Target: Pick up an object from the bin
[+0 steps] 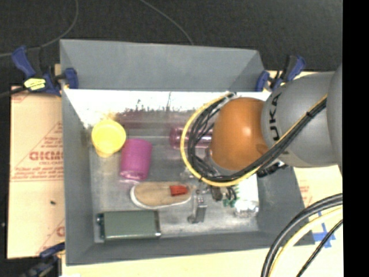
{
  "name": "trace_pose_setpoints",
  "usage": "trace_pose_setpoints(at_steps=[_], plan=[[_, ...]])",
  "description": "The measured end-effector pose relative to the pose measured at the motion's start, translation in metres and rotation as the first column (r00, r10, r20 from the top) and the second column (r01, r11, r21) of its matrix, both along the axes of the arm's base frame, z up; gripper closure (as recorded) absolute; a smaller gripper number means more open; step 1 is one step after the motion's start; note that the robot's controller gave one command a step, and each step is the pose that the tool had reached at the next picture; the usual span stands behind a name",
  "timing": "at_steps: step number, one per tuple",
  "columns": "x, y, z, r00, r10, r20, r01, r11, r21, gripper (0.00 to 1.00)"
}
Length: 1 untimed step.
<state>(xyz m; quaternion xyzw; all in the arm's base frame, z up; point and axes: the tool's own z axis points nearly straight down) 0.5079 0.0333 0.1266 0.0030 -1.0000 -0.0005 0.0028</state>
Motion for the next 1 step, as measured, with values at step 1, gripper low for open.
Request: trace_pose_setpoints(at_steps=[1], plan=[[0.0008, 0.0, 0.0027, 1.0, 0.0, 0.004, 0.0, 1.0, 0.0, 0.0]])
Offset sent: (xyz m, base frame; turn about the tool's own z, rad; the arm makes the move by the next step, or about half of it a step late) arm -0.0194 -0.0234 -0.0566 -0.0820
